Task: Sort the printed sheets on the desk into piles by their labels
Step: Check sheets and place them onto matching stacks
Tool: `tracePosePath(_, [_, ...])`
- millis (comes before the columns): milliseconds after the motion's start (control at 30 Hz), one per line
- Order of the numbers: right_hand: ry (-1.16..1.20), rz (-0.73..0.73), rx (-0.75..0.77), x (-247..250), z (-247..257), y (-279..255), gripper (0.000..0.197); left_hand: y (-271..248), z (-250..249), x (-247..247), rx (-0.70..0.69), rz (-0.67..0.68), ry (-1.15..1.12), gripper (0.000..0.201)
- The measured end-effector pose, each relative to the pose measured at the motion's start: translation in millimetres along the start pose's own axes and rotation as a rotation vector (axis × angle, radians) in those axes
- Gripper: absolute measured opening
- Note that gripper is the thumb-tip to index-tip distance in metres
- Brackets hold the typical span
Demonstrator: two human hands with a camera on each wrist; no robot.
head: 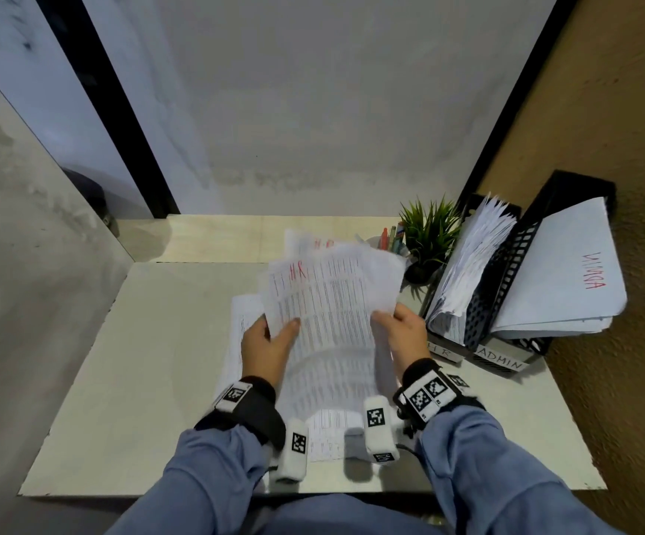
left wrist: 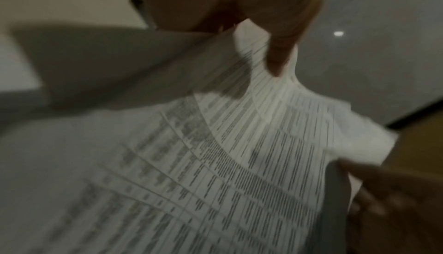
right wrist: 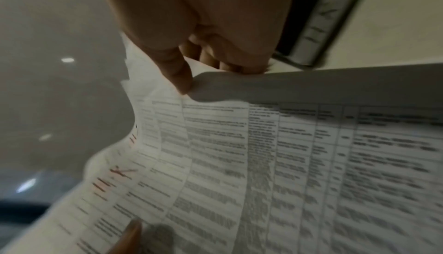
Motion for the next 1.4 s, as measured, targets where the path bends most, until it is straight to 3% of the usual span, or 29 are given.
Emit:
tracePosePath(67, [-0.066,0.023,0.208,-10.0,38.3,-12.4,0.024,6.0,-25.1,0.5,-0.080,-0.084,0.092,0.024])
tracePosePath(133, [-0.133,0.050,0.360,-16.3,63.4,-21.5,0.024,11.9,-47.0,-2.3,-0.163,-0.108,0.065,0.039])
tracePosePath(233, [-0.140,0.067,0.431,-14.1,71.6,-27.3,0.026,11.5,-63.6,-6.5,-0.279,-0.056,0.085,0.054])
tracePosePath(333, [-0.100,0.080,0.364,-8.7,56.6,-26.1,0.036,9.9,-54.2,-5.4,-0.300,0.002,0.176,0.052])
tracePosePath(500, [-0.154,0.048,0.136,-5.4,9.8,-21.5,0.019,7.2,-17.7,-2.7,-0.160,0.017,0.256,0.022])
tracePosePath(700, [-0.132,-0.015,0.165,-6.4,14.8,-20.5,0.011,4.8,-17.6,-0.8,-0.164,-0.035,0.197,0.023])
tracePosePath(767, [-0.188,-0.026,0.079,-3.3,-4.7,-14.6,0.010,4.0,4.1,2.1,-0.081,0.023,0.308,0.026])
tracePosePath(833, [-0.311,-0.004,-0.037,-1.4,-30.4,-8.3,0.017,-3.0,30.7,8.4,0.033,0.071,0.421,0.015])
tracePosePath(933, [-0.424,0.017,-0.084,2.7,-36.1,0.7,0.020,-16.4,44.9,17.6,0.092,0.028,0.340,0.017])
tracePosePath(1033, [-0.411,-0.017,0.022,8.3,-0.4,11.0,0.009,-10.2,17.9,16.3,-0.010,-0.052,0.242,0.003])
tracePosePath(1167, [-0.459,-0.097,0.290,14.5,66.1,10.1,0.020,13.2,-54.9,-10.0,-0.350,0.000,0.370,0.011])
tracePosePath(1200, [-0.501,-0.159,0.373,20.1,83.4,7.7,0.024,17.8,-74.9,-18.1,-0.429,0.007,0.398,0.011])
tracePosePath(1267, [-0.704,-0.443,0.464,41.2,111.9,7.6,0.045,26.2,-109.0,-35.2,-0.540,0.042,0.446,0.010])
tracePosePath(1333, [-0.895,-0.666,0.304,69.4,116.7,23.3,0.079,35.1,-132.9,-52.4,-0.597,0.109,0.495,0.013])
tracePosePath(1400, [-0.839,-0.659,-0.025,95.2,98.2,45.3,0.097,43.2,-148.8,-68.2,-0.630,0.172,0.564,0.016])
Point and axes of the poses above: each hand's wrist, its own y-axis towards the middle knuckle, its own x-axis out of the back of the hand, z = x × y, the point moved 7 cm from there along y, towards the middle knuckle, and after that the axes turned 9 degrees about -x, right-handed, at the moved point
